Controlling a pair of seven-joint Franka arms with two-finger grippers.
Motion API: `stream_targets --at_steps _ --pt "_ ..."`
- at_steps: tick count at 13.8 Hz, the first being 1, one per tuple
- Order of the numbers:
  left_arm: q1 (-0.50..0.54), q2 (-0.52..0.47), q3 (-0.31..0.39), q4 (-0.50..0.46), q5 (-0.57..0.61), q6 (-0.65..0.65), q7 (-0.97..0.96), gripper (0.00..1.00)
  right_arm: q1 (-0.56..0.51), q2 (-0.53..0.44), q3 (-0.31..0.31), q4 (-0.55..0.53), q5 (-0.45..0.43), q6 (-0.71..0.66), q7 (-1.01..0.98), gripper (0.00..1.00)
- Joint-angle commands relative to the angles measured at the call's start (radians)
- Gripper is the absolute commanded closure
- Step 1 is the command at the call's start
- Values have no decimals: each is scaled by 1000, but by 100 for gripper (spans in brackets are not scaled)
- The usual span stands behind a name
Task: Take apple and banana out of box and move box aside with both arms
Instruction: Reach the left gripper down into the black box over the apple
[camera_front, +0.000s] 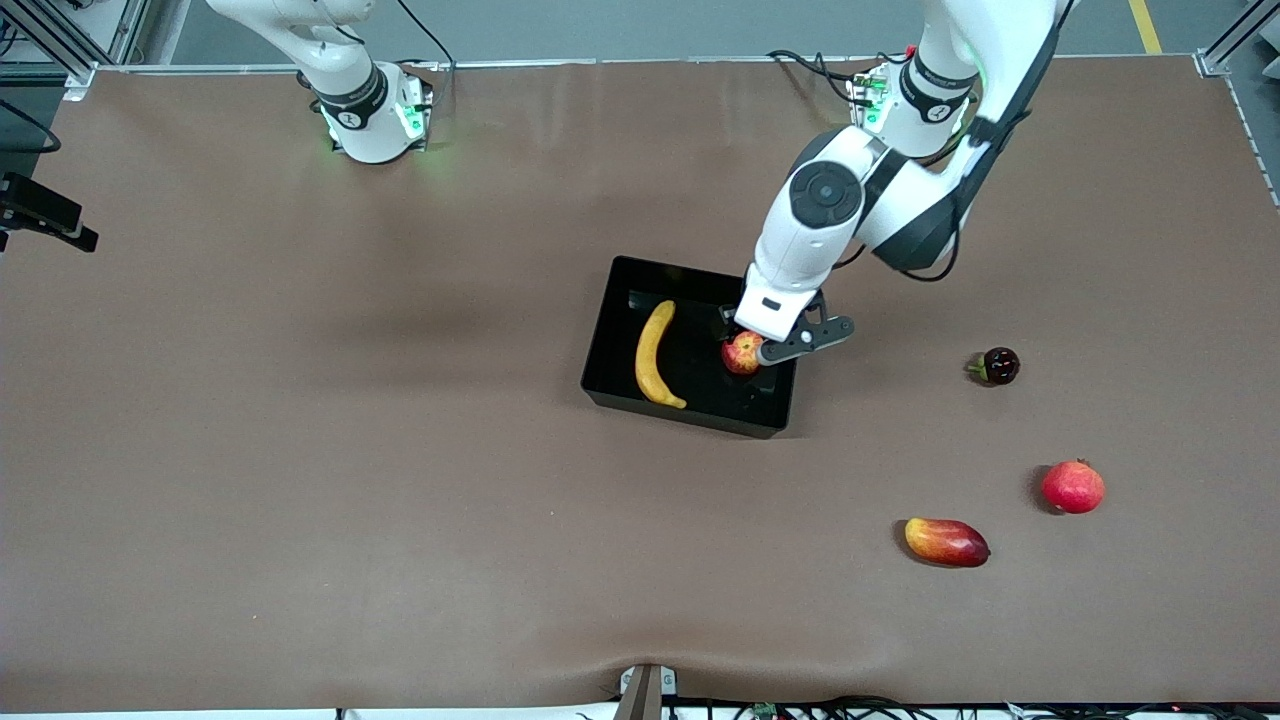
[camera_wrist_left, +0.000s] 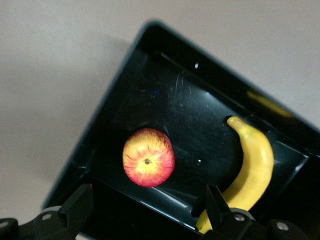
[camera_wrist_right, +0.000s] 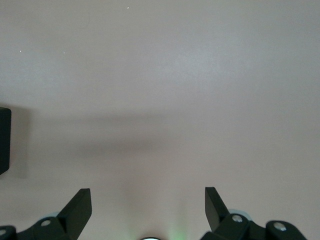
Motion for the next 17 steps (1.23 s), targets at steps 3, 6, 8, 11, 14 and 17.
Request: stream_targets --at_steps 3,6,8,11,14,17 --pt "-24 111 1 19 133 39 -151 0 -20 6 14 2 21 -1 -10 0" --pt "-30 156 3 13 159 73 -188 0 -25 6 14 2 21 0 -10 0" --pt "-31 187 3 17 192 82 -237 0 -23 6 14 4 20 0 -9 0" --pt "-34 211 3 19 221 92 -279 11 -16 6 17 10 4 0 -6 0" --pt "-36 216 1 19 221 85 -285 96 -16 6 16 11 4 2 -1 0" --pt "-38 198 -2 42 218 67 -300 100 -20 6 16 10 4 3 -3 0"
